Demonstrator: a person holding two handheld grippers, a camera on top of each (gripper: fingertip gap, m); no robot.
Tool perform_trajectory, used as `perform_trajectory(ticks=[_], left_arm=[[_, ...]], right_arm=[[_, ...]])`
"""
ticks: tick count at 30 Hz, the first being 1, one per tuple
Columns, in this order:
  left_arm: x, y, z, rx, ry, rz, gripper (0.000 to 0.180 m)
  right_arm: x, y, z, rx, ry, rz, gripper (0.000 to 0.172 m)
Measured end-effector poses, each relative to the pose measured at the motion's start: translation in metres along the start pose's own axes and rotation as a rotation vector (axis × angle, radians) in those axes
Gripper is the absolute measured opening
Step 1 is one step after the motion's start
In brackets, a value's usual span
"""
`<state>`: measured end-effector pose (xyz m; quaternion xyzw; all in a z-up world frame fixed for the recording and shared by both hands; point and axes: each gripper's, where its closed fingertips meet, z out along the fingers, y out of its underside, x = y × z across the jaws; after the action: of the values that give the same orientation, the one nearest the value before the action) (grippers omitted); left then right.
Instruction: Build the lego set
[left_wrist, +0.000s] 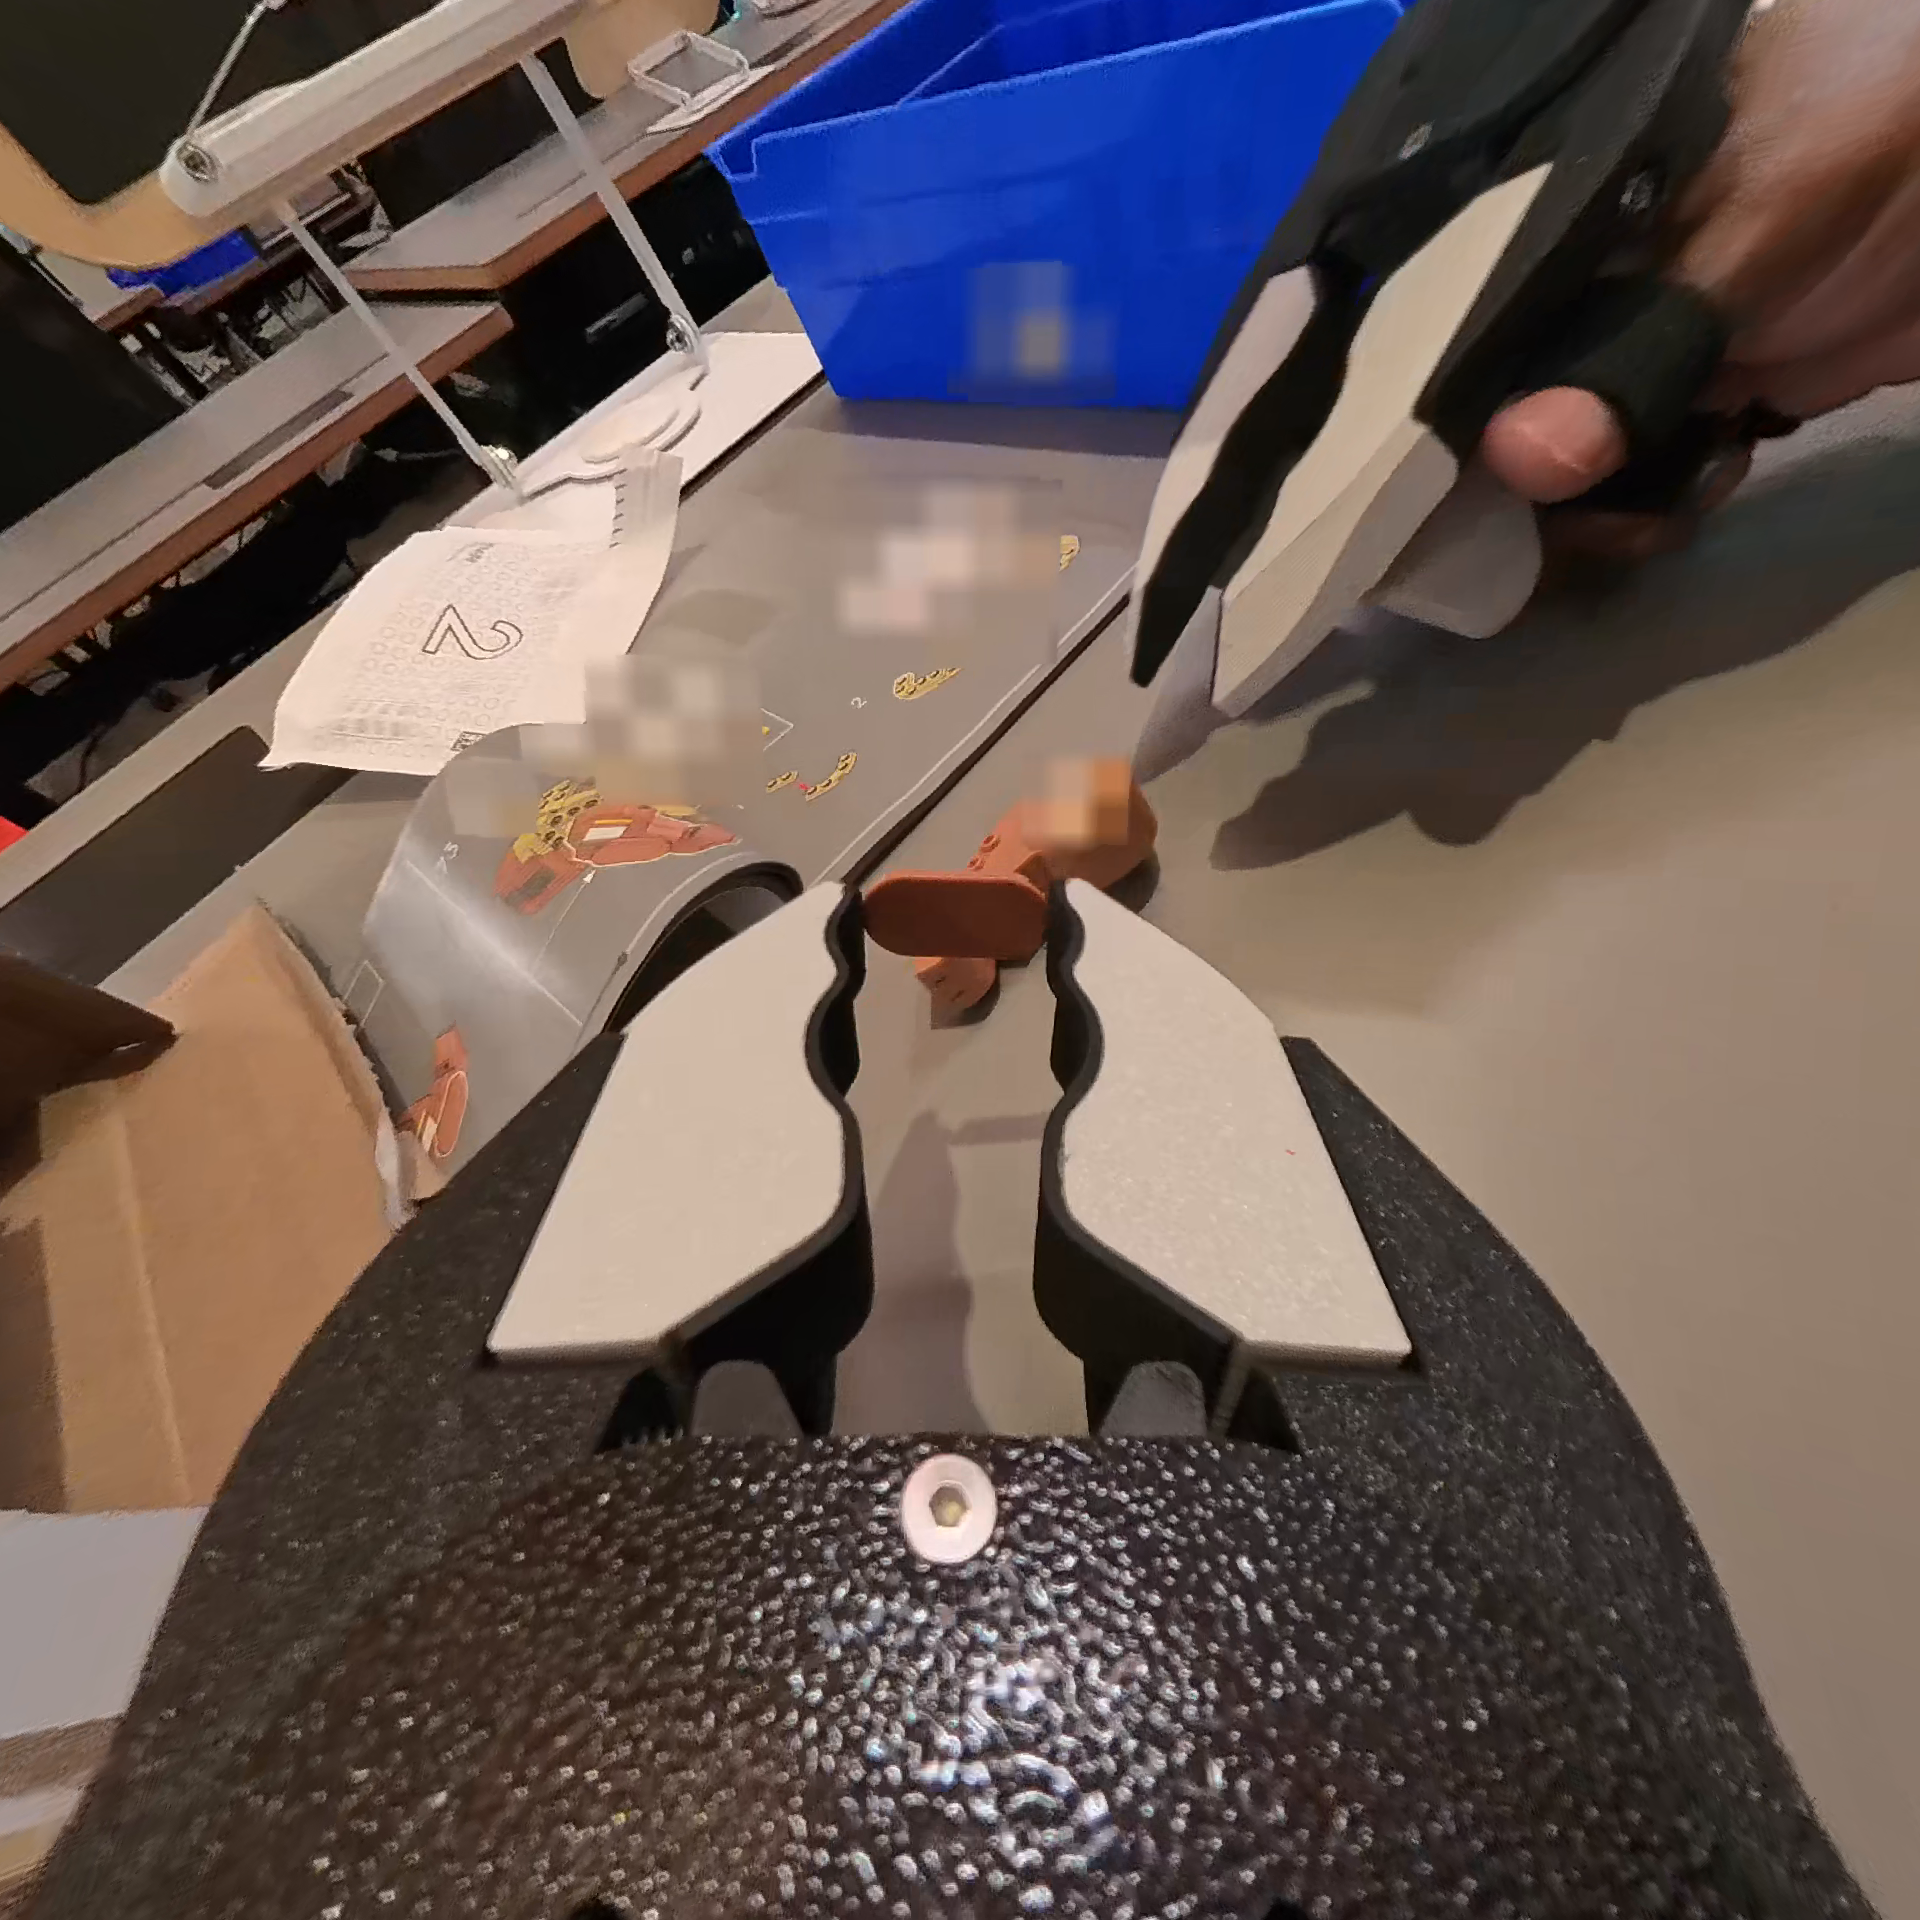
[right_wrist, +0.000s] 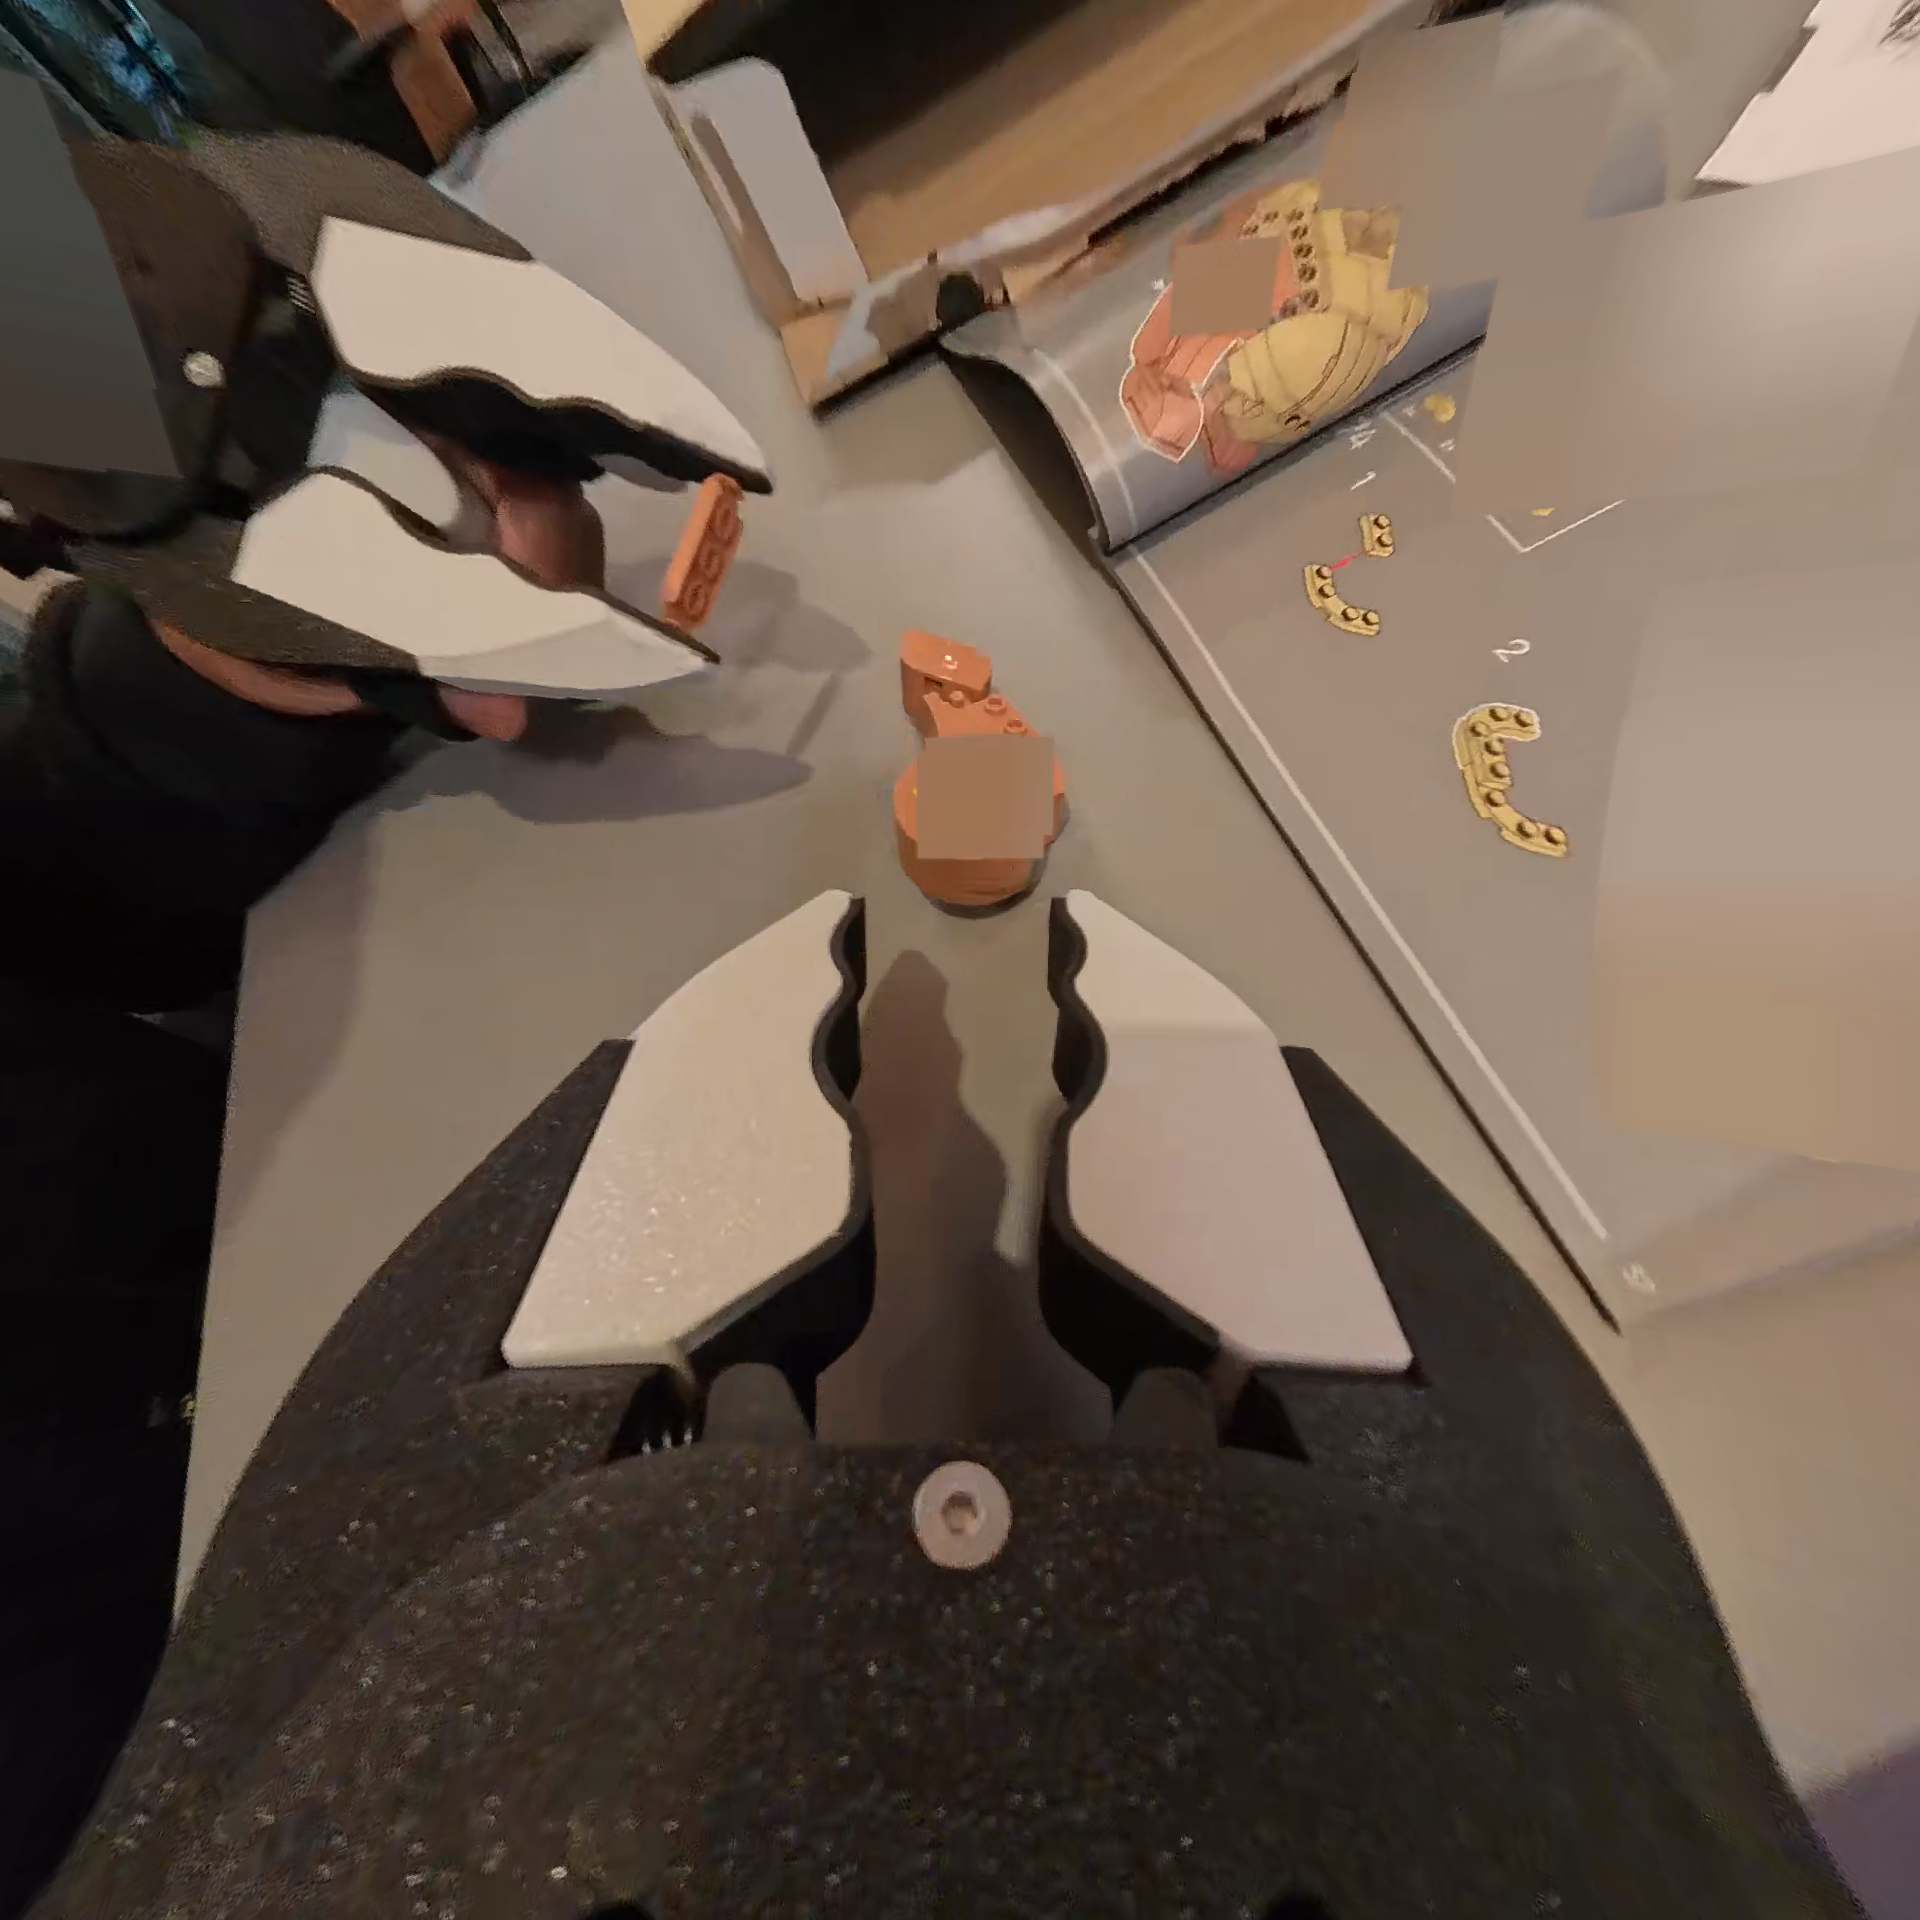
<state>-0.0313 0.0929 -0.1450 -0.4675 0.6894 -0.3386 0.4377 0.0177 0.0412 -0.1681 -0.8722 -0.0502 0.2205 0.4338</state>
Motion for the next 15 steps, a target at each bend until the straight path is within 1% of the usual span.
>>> perform_trajectory(ticks=[6, 8, 10, 14, 15], left_arm=[[-0.001, 0.007, -0.002, -0.021, 0.001, 0.048, 0.033], [0.000, 0.007, -0.002, -0.028, 0.005, 0.055, 0.033], [0.001, 0.007, -0.002, -0.030, 0.011, 0.070, 0.033], [0.005, 0.004, -0.002, -0.021, 0.041, 0.098, 0.033], [0.006, 0.003, -0.002, -0.013, 0.053, 0.106, 0.033]], right_arm=[[0.009, 0.004, 0.025, -0.128, 0.091, -0.013, 0.058], [0.011, 0.006, 0.030, -0.158, 0.126, -0.043, 0.062], [0.010, 0.006, 0.035, -0.176, 0.134, -0.082, 0.059], [0.001, 0.005, 0.042, -0.204, 0.071, -0.167, 0.036], [-0.003, 0.005, 0.043, -0.209, 0.038, -0.197, 0.036]])
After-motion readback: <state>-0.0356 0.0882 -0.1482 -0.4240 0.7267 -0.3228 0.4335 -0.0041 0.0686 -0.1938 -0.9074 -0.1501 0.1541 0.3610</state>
